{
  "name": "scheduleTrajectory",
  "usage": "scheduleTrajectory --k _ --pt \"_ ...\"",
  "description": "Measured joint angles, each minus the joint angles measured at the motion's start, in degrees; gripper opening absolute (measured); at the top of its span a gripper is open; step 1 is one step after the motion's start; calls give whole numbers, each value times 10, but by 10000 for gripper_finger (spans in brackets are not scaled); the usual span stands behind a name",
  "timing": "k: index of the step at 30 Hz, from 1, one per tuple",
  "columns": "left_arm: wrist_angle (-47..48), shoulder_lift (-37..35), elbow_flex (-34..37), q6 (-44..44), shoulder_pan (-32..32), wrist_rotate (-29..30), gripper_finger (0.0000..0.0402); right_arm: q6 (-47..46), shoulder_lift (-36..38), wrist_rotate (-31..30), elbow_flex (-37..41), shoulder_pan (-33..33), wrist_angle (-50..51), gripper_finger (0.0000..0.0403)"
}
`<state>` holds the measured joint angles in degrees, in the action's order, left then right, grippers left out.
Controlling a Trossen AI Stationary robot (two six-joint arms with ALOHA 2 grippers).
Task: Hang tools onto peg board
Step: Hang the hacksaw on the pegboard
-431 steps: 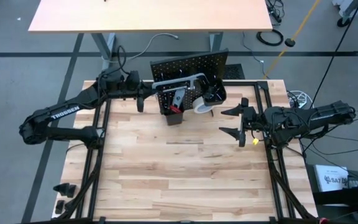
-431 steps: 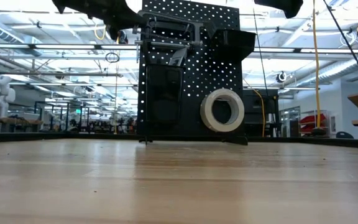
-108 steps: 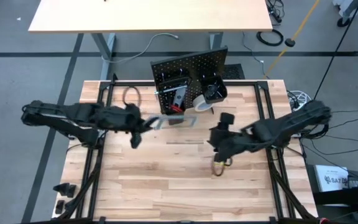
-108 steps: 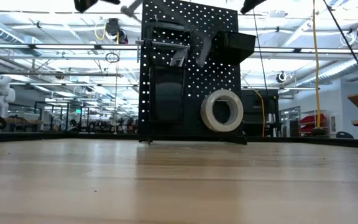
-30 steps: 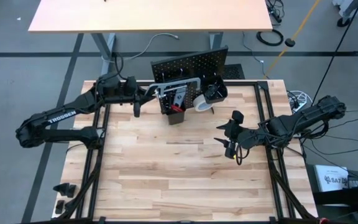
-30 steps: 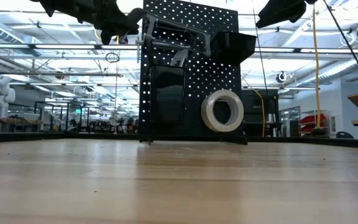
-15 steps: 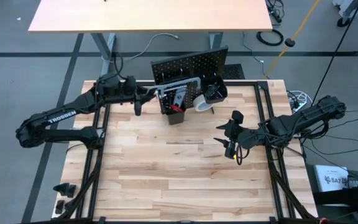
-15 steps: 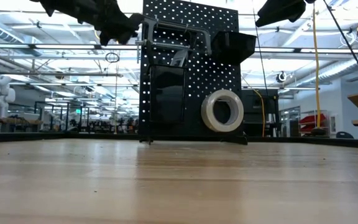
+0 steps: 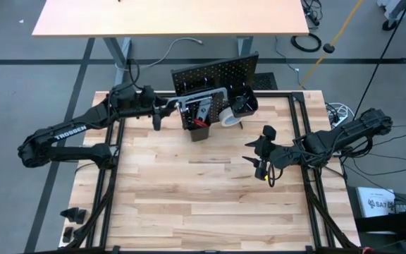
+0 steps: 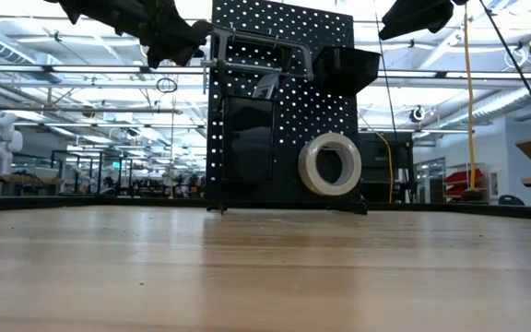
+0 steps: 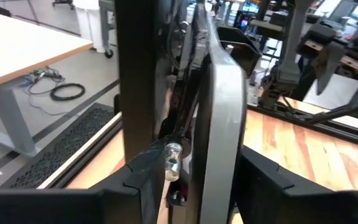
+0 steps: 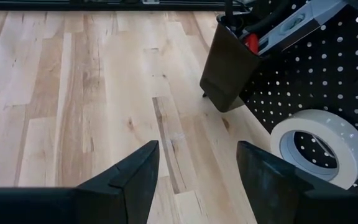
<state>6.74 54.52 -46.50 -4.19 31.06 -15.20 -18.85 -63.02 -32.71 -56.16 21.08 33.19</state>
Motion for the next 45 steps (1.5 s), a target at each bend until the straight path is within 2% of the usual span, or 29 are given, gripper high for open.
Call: scheduleTrajectory --k 6,12,24,27,30,32,41,45 --pt "1 0 0 5 0 14 168 0 0 16 0 0 0 208" --pt "1 0 0 17 -1 -17 169 0 0 16 0 0 0 208" --pt "3 0 0 42 -3 -17 168 0 0 17 0 0 -2 208" --pt "7 0 0 47 -3 -17 132 0 0 17 0 0 -2 208" --pt "15 0 0 48 -3 -17 45 0 0 17 0 0 -2 208" --pt "15 -1 0 47 -3 -18 15 0 0 17 0 0 -3 208" --pt "18 -27 0 70 -3 3 20 0 0 17 0 0 -2 208" --pt "43 -49 0 96 -3 8 45 0 0 17 0 0 -2 208"
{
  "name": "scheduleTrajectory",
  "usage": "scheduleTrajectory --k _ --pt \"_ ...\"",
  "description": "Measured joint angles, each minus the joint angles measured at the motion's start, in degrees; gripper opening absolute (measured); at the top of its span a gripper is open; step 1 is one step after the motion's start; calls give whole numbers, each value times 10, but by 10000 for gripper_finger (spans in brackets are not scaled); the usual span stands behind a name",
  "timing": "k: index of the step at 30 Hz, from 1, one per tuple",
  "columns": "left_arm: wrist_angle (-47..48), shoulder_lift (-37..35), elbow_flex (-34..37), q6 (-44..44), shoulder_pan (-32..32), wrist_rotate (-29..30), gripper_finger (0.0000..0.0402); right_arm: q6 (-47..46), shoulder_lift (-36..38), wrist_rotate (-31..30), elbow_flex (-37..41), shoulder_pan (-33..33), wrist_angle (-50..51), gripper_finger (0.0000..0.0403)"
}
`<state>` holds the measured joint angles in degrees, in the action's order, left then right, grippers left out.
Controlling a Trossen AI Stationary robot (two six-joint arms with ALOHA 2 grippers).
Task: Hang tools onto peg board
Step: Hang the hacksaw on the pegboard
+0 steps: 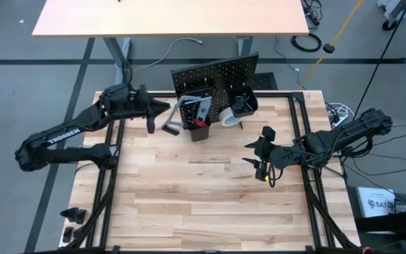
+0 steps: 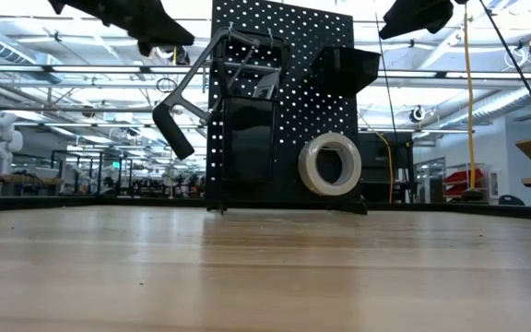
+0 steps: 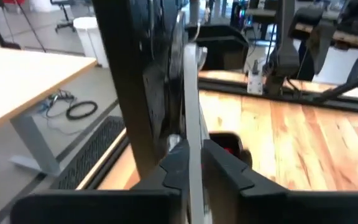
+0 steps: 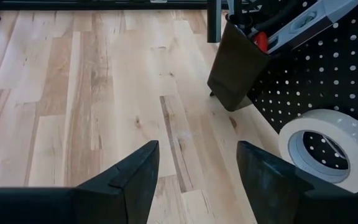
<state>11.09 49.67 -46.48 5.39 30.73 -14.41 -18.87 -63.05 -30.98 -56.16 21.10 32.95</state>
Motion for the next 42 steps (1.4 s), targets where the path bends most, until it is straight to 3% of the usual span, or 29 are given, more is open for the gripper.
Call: scheduleTrajectory --k 9,13,19,33,42 --pt "189 -29 1 -36 -1 14 147 3 0 0 0 0 1 208" --pt "199 -28 35 -50 -10 14 171 4 0 0 0 0 1 208" --pt "159 -29 105 -45 -10 59 178 2 0 14 0 0 1 208" --pt "117 -23 141 25 -3 21 178 7 0 15 0 0 3 208" --pt "69 37 141 19 -3 -2 178 3 0 27 0 0 2 208"
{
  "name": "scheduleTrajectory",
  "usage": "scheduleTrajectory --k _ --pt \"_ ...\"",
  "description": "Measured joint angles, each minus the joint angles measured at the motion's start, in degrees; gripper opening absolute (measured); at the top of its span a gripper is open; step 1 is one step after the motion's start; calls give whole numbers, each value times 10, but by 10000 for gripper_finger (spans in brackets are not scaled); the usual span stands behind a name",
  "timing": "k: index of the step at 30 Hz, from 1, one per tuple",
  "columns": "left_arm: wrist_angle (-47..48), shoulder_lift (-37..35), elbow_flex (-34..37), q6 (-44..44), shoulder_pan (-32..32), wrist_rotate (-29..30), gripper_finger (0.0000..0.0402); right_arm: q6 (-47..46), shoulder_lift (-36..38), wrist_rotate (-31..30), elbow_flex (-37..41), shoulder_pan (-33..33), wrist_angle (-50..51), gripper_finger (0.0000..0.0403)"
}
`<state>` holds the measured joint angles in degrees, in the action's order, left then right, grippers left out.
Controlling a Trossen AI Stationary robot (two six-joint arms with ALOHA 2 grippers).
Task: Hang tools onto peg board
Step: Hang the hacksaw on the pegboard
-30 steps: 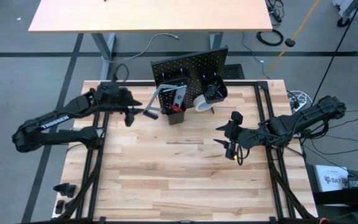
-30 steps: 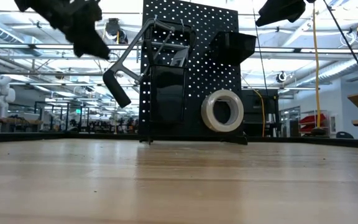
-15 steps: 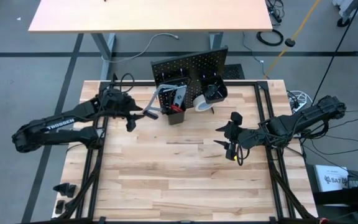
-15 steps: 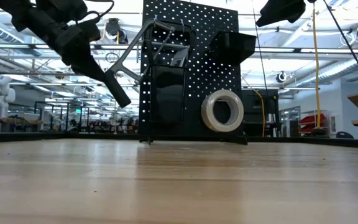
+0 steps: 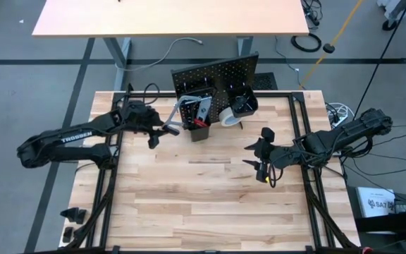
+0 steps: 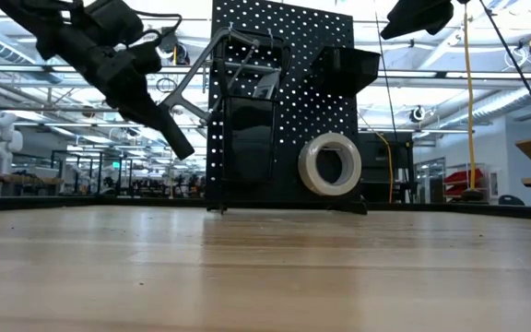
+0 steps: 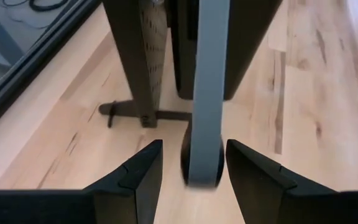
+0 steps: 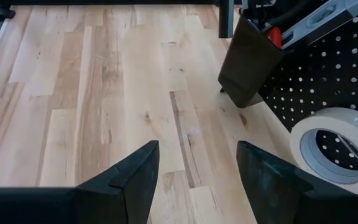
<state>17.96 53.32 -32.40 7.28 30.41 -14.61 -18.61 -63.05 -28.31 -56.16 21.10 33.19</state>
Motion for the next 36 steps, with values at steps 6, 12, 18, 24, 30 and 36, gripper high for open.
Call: scheduleTrajectory --k 6,12,18,24,30,36 --pt "-30 22 0 -8 0 -25 178 0 0 1 0 0 0 208" --pt "-25 24 0 -8 0 -26 157 1 0 1 0 0 0 208" --pt "-28 24 0 0 0 -27 82 2 0 1 0 0 0 208" --pt "-22 17 0 8 0 -28 66 0 0 1 0 0 0 208" --pt "27 -11 -37 39 0 -18 66 -1 0 1 0 0 0 208" --pt "109 -20 -114 66 0 -17 66 -1 0 1 0 0 0 208"
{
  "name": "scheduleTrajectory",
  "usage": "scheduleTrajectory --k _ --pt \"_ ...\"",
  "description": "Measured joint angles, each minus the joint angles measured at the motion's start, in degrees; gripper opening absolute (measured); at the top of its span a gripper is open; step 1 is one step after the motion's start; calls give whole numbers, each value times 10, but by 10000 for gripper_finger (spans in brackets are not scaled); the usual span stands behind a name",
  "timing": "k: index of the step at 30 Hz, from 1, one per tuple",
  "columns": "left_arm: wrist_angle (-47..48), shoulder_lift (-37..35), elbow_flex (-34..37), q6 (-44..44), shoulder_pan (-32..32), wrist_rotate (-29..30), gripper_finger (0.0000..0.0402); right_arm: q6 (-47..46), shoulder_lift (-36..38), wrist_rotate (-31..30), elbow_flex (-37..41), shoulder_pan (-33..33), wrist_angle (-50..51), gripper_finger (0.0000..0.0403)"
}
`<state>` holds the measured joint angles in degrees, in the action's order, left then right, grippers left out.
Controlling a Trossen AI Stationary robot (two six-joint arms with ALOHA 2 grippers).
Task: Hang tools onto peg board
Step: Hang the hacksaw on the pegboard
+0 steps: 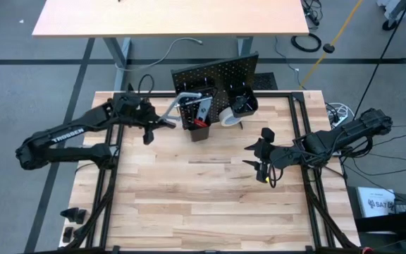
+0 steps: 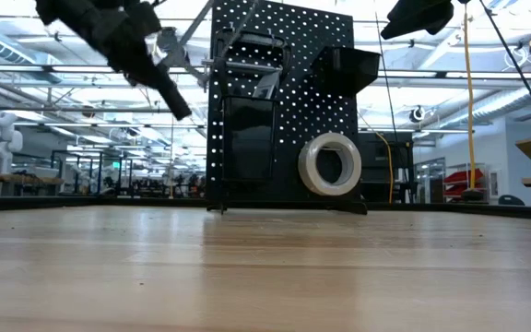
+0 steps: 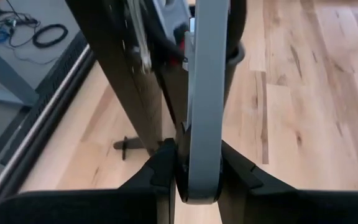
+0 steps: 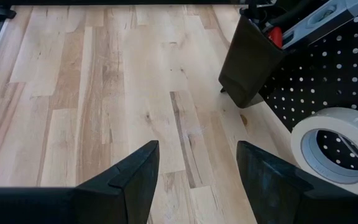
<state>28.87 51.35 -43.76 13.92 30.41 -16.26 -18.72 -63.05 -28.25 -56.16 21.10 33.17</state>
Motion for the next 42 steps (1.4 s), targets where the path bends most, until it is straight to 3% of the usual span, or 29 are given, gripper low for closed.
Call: scheduleTrajectory --k 6,12,26,32,42 --pt "95 0 -99 2 0 3 66 -1 0 -1 0 0 -1 208" --pt "259 41 -259 -15 0 2 66 8 0 -3 0 0 -5 208" --pt "615 345 -675 16 -1 -1 66 33 0 -2 0 0 -33 208" --pt "610 409 -747 16 -16 -4 66 36 0 -1 0 0 -29 208" --pt "612 427 -749 0 -40 -11 66 44 0 1 0 0 -26 208"
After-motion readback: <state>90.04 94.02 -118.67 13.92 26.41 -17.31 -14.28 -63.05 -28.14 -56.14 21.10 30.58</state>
